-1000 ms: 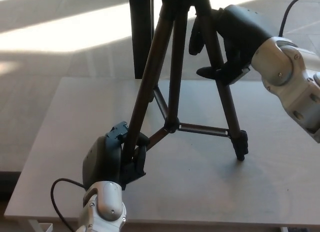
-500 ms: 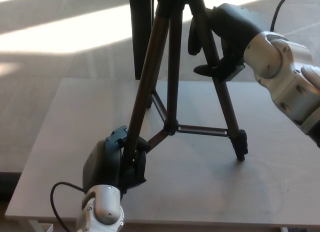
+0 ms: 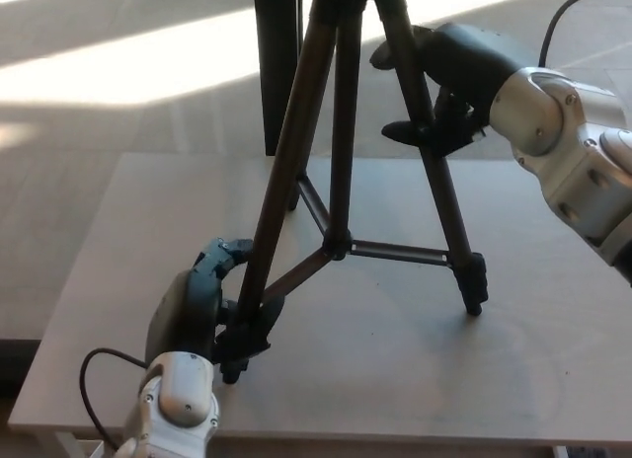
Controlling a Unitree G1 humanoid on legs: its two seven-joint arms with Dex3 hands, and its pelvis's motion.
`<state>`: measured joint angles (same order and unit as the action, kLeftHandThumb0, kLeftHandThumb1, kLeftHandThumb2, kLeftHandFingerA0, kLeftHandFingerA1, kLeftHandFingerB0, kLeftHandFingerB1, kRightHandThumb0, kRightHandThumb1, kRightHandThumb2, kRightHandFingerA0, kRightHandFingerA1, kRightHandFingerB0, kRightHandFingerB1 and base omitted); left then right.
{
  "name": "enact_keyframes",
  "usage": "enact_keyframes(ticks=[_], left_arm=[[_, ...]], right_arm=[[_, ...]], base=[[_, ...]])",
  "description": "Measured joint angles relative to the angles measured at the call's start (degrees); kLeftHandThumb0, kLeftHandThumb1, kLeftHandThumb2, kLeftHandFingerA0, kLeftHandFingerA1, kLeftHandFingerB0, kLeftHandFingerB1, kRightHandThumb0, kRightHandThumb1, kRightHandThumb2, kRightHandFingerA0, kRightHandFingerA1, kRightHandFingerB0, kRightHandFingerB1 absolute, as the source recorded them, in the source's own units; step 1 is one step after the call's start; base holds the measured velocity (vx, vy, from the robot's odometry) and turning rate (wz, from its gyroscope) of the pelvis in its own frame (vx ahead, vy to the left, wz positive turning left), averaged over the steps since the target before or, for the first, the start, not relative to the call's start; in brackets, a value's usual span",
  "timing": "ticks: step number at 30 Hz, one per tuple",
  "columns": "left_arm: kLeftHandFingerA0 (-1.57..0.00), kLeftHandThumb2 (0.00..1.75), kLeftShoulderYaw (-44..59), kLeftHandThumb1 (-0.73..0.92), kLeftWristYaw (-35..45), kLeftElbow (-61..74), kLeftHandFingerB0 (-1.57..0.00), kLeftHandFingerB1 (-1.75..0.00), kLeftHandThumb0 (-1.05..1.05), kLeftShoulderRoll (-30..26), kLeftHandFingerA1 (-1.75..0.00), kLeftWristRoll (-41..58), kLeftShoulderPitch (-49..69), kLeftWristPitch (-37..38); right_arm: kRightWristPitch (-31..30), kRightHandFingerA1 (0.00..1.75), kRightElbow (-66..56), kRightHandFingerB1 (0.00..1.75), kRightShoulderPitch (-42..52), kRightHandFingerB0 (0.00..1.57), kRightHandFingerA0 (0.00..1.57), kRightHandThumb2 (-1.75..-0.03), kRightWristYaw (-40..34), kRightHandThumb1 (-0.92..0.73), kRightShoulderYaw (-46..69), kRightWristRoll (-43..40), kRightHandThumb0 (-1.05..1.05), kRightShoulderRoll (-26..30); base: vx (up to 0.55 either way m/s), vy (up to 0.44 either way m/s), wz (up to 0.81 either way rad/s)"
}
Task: Use both hands of the robot to pick up the tripod lying in the middle of the desk and make it stand upright on the desk
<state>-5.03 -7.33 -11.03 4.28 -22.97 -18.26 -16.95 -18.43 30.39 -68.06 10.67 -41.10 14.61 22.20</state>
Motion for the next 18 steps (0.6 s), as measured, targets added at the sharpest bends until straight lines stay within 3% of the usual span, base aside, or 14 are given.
enact_keyframes(ticks=[3,4,5,6,7,8,9,10,18], left_arm=[[0.0,0.62,0.6,0.72,2.9,1.0,0.0,0.0,-0.75,-2.8,0.0,1.1,-1.9,-2.3],[0.0,0.79,0.8,0.61,3.9,1.3,0.0,0.0,-0.88,-3.9,0.0,1.3,-2.6,-3.0],[0.0,0.8,1.0,0.6,4.7,1.6,0.0,0.0,-0.93,-5.0,0.0,1.6,-3.3,-3.6],[0.0,0.65,1.3,0.73,5.5,1.9,0.0,0.0,-0.98,-6.0,0.0,1.9,-3.9,-4.1],[0.0,0.65,1.8,0.73,6.6,2.4,0.0,0.0,-0.98,-7.3,0.0,2.3,-4.6,-4.7],[0.0,0.65,2.1,0.73,7.5,2.9,0.0,0.0,-0.99,-8.2,0.0,2.7,-5.0,-5.3],[0.0,0.65,2.4,0.73,8.4,3.5,0.0,0.0,-0.99,-9.1,0.0,3.1,-5.4,-6.0],[0.0,0.79,2.7,0.6,9.2,4.0,0.0,0.0,-0.93,-9.8,0.0,3.5,-5.7,-6.6],[0.0,0.78,8.1,0.61,15.3,9.5,0.0,0.0,-0.9,-13.2,0.0,8.6,-5.5,-11.9]], right_arm=[[-0.5,0.0,0.8,0.0,0.2,0.0,0.0,-0.69,1.6,-0.64,-1.0,0.9,-0.91,0.5],[-0.7,0.0,1.1,0.0,0.3,0.0,0.0,-0.65,2.2,-0.66,-1.3,1.1,-0.97,0.7],[-0.9,0.0,1.3,0.0,0.4,0.0,0.0,-0.83,2.7,-0.57,-1.4,1.2,-1.03,0.8],[-1.1,0.0,1.4,0.0,0.5,0.0,0.0,-0.85,3.3,-0.58,-1.5,1.3,-1.05,1.0],[-1.4,0.0,1.6,0.0,0.6,0.0,0.0,-0.85,4.1,-0.58,-1.6,1.5,-1.05,1.4],[-1.6,0.0,1.6,0.0,0.7,0.0,0.0,-0.65,4.8,-0.73,-1.7,1.6,-1.05,1.7],[-1.8,0.0,1.7,0.0,0.8,0.0,0.0,-0.65,5.5,-0.73,-1.7,1.8,-1.05,2.1],[-2.0,0.0,1.7,0.0,0.9,0.0,0.0,-0.65,6.3,-0.73,-1.8,1.9,-1.05,2.5],[-3.9,0.0,-1.5,0.0,6.4,0.0,0.0,-0.63,12.5,-0.68,0.2,2.5,-1.05,6.2]], base=[[0.0,0.0,0.0],[0.0,0.0,0.0],[0.0,0.0,0.0],[0.0,0.0,0.0],[0.0,0.0,0.0],[0.0,0.0,0.0],[0.0,0.0,0.0],[0.0,0.0,0.0],[0.0,0.0,0.0]])
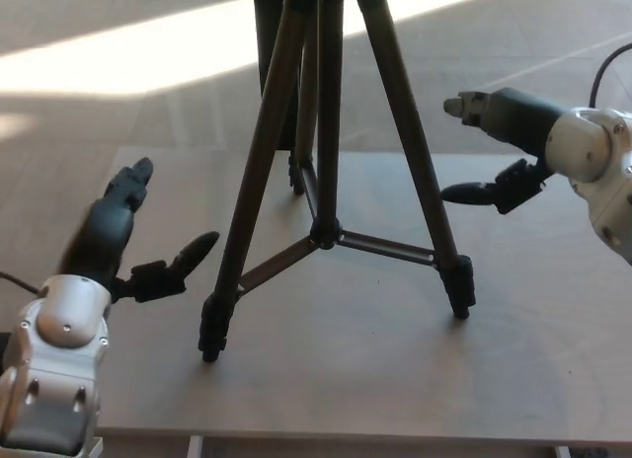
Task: Use both hands of the robot to pick up the tripod lying in the middle of the desk and make it stand upright on the desk
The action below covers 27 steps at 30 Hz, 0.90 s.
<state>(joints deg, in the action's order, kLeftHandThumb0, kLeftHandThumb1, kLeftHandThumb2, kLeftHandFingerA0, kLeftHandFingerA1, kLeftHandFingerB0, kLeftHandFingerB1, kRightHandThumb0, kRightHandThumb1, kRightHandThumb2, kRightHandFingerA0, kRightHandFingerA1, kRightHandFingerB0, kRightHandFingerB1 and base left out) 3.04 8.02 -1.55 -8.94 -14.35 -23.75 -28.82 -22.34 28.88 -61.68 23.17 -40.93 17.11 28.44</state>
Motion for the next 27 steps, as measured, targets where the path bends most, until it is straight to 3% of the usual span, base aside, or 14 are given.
enact_keyframes(ticks=[4,5,6,7,8,15,16,18,19,22,23,24,25,27], left_arm=[[0.0,0.79,0.7,0.61,2.3,2.0,0.0,0.0,-0.9,-0.7,0.0,2.0,2.1,-2.8],[0.0,0.8,0.9,0.63,2.9,2.7,0.0,0.0,-0.88,-0.7,0.0,2.6,2.8,-3.6],[0.0,0.81,1.0,0.62,3.5,3.5,0.0,0.0,-0.9,-0.9,0.0,3.2,3.8,-4.1],[0.0,0.81,1.3,0.62,4.0,4.2,0.0,0.0,-0.9,-1.2,0.0,3.8,4.9,-4.5],[0.0,0.63,1.6,0.74,4.6,4.7,0.0,0.0,-0.92,-1.7,0.0,4.3,6.0,-5.1],[0.0,0.73,7.4,0.78,8.4,8.0,0.0,0.0,-0.84,-7.5,0.0,7.9,14.4,-5.4],[0.0,0.63,8.8,0.78,8.8,8.1,0.0,0.0,-0.91,-8.0,0.0,8.4,15.5,-5.4],[0.0,0.63,11.0,0.78,9.5,8.2,0.0,0.0,-0.91,-8.8,0.0,9.2,17.4,-5.3],[0.0,0.98,12.2,0.63,9.8,8.2,0.0,0.0,-1.02,-9.1,-0.22,9.6,18.3,-5.3],[0.0,0.98,15.3,0.63,10.4,8.1,0.0,0.0,-1.02,-9.5,-0.22,10.6,20.7,-5.3],[0.0,0.64,15.6,0.78,10.4,8.1,0.0,0.0,-0.88,-9.5,0.0,10.7,21.0,-5.3],[0.0,0.64,17.0,0.78,10.8,8.0,0.0,0.0,-0.88,-9.6,0.0,11.0,22.1,-5.3],[0.0,1.02,18.0,0.69,10.9,7.9,0.0,0.0,-1.05,-9.6,-0.2,11.3,23.0,-5.3],[0.0,1.02,19.9,0.68,11.1,7.8,0.0,0.0,-1.02,-9.6,-0.21,11.7,24.5,-5.3]], right_arm=[[-1.3,0.0,-5.1,0.0,5.2,0.0,0.0,-0.63,2.1,-0.7,3.0,0.4,-1.05,2.1],[-1.6,0.0,-6.7,0.0,6.5,0.0,0.0,-0.83,2.5,-0.58,3.8,0.5,-1.05,2.7],[-2.0,0.0,-9.0,0.0,8.2,0.0,0.0,-0.64,3.1,-0.71,4.9,0.7,-1.05,3.7],[-2.3,0.0,-10.7,0.0,9.6,0.0,0.0,-0.64,3.5,-0.71,5.8,0.7,-1.05,4.6],[-2.5,0.0,-12.1,0.0,11.0,0.0,0.0,-0.63,4.0,-0.72,6.7,0.8,-1.05,5.6],[-3.2,0.0,-23.3,0.0,22.4,0.0,0.0,-0.64,6.9,-0.82,17.7,0.3,-1.05,14.9],[-3.2,0.0,-24.2,0.0,24.3,0.0,0.0,-0.68,7.1,-0.85,19.9,-0.1,-0.98,15.9],[-3.2,0.0,-25.7,0.0,27.6,0.0,0.0,-0.68,7.5,-0.85,23.8,-0.8,-0.98,17.4],[-3.1,0.0,-26.3,0.0,29.6,0.0,0.0,-0.67,7.7,-0.8,26.1,-1.2,-1.04,18.0],[-2.7,0.0,-26.7,0.0,34.2,0.0,0.0,-0.67,8.1,-0.8,31.7,-2.0,-1.04,18.7],[-2.7,0.0,-26.8,0.05,34.7,0.0,0.0,-0.7,8.2,-0.8,32.2,-2.0,-1.03,18.7],[-2.5,0.0,-26.9,0.05,36.8,0.0,0.0,-0.7,8.4,-0.8,34.7,-2.3,-1.03,18.9],[-2.3,0.16,-26.9,0.01,38.4,0.0,0.0,-1.06,8.4,-0.67,36.5,-2.6,-1.05,18.9],[-2.0,0.15,-26.9,0.01,41.5,0.0,0.0,-1.05,8.4,-0.66,39.7,-3.0,-1.05,18.9]], base=[[0.0,0.0,0.0],[0.0,0.0,0.0],[0.0,0.0,0.0],[0.0,0.0,0.0],[0.0,0.0,0.0],[0.0,0.0,0.0],[0.0,0.0,0.0],[0.0,0.0,0.0],[0.0,0.0,0.0],[0.0,0.0,0.0],[0.0,0.0,0.0],[0.0,0.0,0.0],[0.0,0.0,0.0],[0.0,0.0,0.0]])
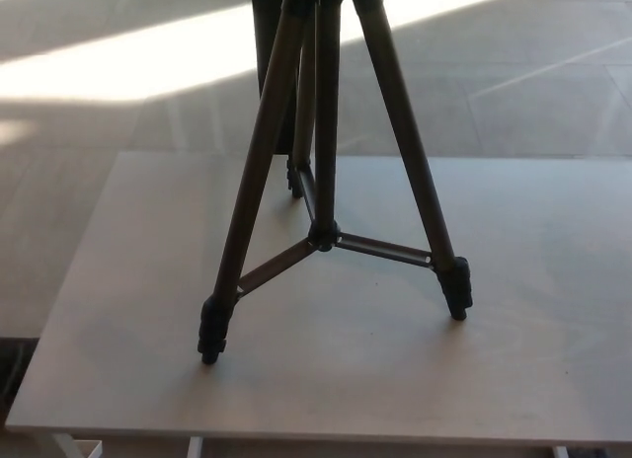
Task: Use both hands of the robot to pick up the tripod lying in the middle of the desk and make it stand upright on the desk
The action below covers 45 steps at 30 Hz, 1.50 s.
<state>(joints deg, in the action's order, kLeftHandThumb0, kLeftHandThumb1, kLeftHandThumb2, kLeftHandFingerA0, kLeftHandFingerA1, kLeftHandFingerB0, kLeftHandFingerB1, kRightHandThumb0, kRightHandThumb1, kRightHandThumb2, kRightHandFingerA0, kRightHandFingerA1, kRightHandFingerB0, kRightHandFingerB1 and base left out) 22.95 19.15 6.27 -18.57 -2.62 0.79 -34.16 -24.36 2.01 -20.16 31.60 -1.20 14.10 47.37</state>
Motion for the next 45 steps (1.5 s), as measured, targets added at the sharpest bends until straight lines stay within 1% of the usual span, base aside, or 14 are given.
enact_keyframes(ticks=[6,7,13,16,17,22,23,25,27,28,29,41,43,45], left_arm=[[0.0,1.07,6.8,0.76,0.7,-1.5,0.0,0.0,-1.04,0.0,-0.23,1.9,5.2,0.0],[0.0,0.84,8.0,0.72,0.7,-2.0,0.0,0.0,-0.88,-0.1,0.0,2.3,5.9,0.0],[0.0,0.61,15.4,0.71,1.0,-10.2,0.0,0.0,-0.92,-0.7,0.0,4.9,10.8,0.8],[0.0,0.64,19.0,0.81,1.0,-15.5,0.0,0.0,-0.81,-1.1,0.0,6.3,12.6,1.2],[0.0,1.02,19.8,0.7,1.0,-16.9,0.0,-0.01,-0.96,-1.2,-0.15,6.5,13.1,1.4],[0.0,1.0,24.2,0.67,0.3,-27.1,0.0,-0.12,-0.83,-1.3,-0.31,7.9,16.5,2.5],[0.0,0.81,24.8,0.81,0.2,-27.8,0.0,-0.07,-0.66,-1.1,0.0,8.1,17.2,2.5],[0.0,1.01,26.2,0.66,0.0,-28.7,0.0,-0.18,-0.78,-0.5,-0.31,8.4,18.8,2.8],[-0.07,0.63,27.4,0.77,-0.4,-30.0,-0.14,-0.33,-0.69,0.3,-0.45,8.6,20.8,2.8],[-0.19,0.88,27.7,0.58,-0.5,-31.3,-0.14,-0.44,-0.74,0.3,-0.52,8.6,21.1,2.9],[-0.25,0.89,28.0,0.57,-0.7,-33.1,-0.14,-0.45,-0.74,0.3,-0.56,8.7,21.5,3.1],[-0.37,0.62,28.0,0.75,-1.8,-55.5,-0.27,-0.33,-0.7,0.1,-0.52,9.3,23.3,9.3],[-0.33,0.92,27.8,0.58,-1.8,-57.1,-0.15,-0.45,-0.7,0.1,-0.6,9.4,23.3,10.3],[-0.36,0.62,27.4,0.75,-1.8,-59.0,-0.18,-0.33,-0.67,-0.1,-0.54,9.6,23.3,11.7]], right_arm=[[1.2,0.06,1.0,0.05,11.4,0.11,0.0,-0.99,-0.1,-0.67,10.5,-1.4,-1.0,0.0],[1.5,0.0,1.4,0.22,13.3,0.05,0.0,-0.74,-0.2,-0.72,12.1,-1.6,-0.77,0.0],[3.8,0.13,7.2,0.08,24.6,0.06,0.0,-1.01,-1.2,-0.62,22.3,-3.8,-0.99,-0.3],[5.3,0.14,11.8,0.06,28.7,0.13,0.0,-0.99,-2.0,-0.63,26.9,-5.2,-0.96,-0.7],[5.6,0.12,13.1,0.03,29.6,0.02,0.0,-0.98,-2.3,-0.66,28.1,-5.6,-0.95,-0.9],[7.5,0.15,21.5,0.12,33.5,0.12,0.0,-0.99,-4.9,-0.61,36.0,-8.2,-0.95,-2.4],[7.8,0.08,22.8,0.31,33.9,0.05,0.0,-0.62,-5.4,-0.71,37.0,-8.5,-0.82,-2.5],[8.4,0.14,26.3,0.31,34.7,0.1,0.0,-0.94,-6.6,-0.58,39.8,-9.6,-0.84,-2.9],[9.3,0.17,29.9,0.08,35.8,0.1,0.0,-1.02,-8.4,-0.67,43.0,-10.5,-0.95,-4.0],[9.5,0.07,30.6,0.0,36.3,0.12,0.0,-0.94,-8.9,-0.64,44.2,-10.9,-0.92,-4.7],[9.8,0.27,31.4,0.25,36.8,0.0,0.0,-0.96,-9.5,-0.58,45.5,-11.3,-0.75,-5.7],[16.8,0.23,45.9,0.16,41.6,0.06,0.02,-0.98,-14.1,-0.55,51.1,-14.7,-0.82,-18.9],[18.0,0.23,47.1,0.1,42.1,0.1,0.07,-0.95,-14.6,-0.57,50.6,-14.6,-0.88,-20.0],[19.9,0.2,48.1,0.16,42.7,0.02,0.01,-0.96,-15.2,-0.55,49.6,-14.6,-0.81,-21.4]], base=[[0.0,0.0,0.0],[0.0,0.0,0.0],[0.0,0.0,0.0],[0.0,0.0,0.0],[0.0,0.0,0.0],[0.0,0.0,0.0],[0.0,0.0,0.0],[0.0,0.0,0.0],[0.0,0.0,0.0],[0.0,0.0,0.0],[0.0,0.0,0.0],[0.0,0.0,0.0],[0.0,0.0,0.0],[0.0,0.0,0.0]])
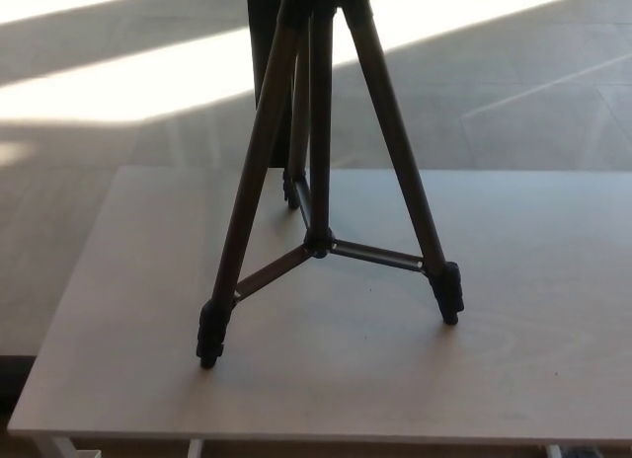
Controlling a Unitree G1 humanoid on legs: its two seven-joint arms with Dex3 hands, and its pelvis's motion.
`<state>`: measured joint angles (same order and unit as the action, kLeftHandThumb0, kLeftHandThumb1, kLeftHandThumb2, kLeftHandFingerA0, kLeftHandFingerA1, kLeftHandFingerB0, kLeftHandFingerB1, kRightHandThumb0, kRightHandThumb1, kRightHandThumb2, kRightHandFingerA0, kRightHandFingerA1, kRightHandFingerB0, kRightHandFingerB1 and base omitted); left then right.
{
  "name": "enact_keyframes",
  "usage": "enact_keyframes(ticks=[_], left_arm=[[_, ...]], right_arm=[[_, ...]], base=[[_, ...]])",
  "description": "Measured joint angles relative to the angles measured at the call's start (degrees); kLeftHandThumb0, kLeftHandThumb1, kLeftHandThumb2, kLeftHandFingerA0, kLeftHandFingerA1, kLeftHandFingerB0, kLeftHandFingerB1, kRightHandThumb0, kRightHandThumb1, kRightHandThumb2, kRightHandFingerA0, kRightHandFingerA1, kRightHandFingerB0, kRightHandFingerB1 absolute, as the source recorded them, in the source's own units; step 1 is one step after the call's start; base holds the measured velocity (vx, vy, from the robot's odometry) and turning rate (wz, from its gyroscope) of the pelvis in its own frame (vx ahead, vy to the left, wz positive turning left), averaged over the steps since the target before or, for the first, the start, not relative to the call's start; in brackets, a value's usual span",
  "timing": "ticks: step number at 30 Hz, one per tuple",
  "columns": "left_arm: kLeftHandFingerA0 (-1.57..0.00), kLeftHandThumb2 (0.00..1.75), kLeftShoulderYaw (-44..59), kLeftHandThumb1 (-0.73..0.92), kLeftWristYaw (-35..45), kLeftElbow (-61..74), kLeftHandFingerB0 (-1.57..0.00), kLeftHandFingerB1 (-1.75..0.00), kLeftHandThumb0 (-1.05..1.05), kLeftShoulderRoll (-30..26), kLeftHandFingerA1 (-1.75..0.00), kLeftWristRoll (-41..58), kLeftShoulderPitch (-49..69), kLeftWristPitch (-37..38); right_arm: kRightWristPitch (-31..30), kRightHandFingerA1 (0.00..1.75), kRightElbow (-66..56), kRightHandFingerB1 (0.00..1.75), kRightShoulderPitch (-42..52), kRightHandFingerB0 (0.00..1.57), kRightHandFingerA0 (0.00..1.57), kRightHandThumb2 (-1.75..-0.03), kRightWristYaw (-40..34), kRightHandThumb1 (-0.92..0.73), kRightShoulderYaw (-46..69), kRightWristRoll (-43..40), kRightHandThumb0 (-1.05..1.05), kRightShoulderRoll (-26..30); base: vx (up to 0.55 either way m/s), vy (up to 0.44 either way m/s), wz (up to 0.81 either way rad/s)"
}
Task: Use both hands of the robot to pick up the tripod lying in the middle of the desk and make it stand upright on the desk
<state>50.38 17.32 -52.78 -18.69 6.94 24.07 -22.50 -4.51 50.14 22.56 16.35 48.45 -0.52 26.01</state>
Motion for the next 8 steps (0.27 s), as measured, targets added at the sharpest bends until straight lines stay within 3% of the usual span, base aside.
enact_keyframes(ticks=[1,2,3,8], left_arm=[[-0.31,0.92,-0.1,0.59,0.0,-0.5,-0.14,-0.46,-0.7,-0.1,-0.59,0.0,0.0,0.4],[-0.31,0.92,-0.3,0.59,0.0,-1.5,-0.14,-0.46,-0.7,-0.3,-0.59,0.1,0.0,1.1],[-0.32,0.92,-0.4,0.59,0.0,-2.0,-0.14,-0.45,-0.7,-0.5,-0.59,0.1,0.0,1.4],[-0.32,0.93,-1.4,0.6,0.0,-6.1,-0.13,-0.45,-0.7,-2.5,-0.58,0.1,0.1,4.5]], right_arm=[[0.5,0.31,0.3,0.1,0.1,0.07,0.08,-0.94,-0.2,-0.56,-0.3,0.0,-0.87,-0.3],[1.5,0.31,0.9,0.1,0.3,0.07,0.08,-0.94,-0.5,-0.56,-0.8,0.0,-0.87,-0.8],[2.1,0.56,1.3,0.2,0.3,0.05,0.12,-0.92,-0.6,-0.54,-0.9,0.0,-0.82,-1.1],[6.1,0.55,3.8,0.25,0.5,0.05,0.13,-0.93,-1.6,-0.54,-1.9,-0.1,-0.82,-2.0]], base=[[0.0,0.0,0.0],[0.0,0.0,0.0],[0.0,0.0,0.0],[0.0,0.0,0.0]])
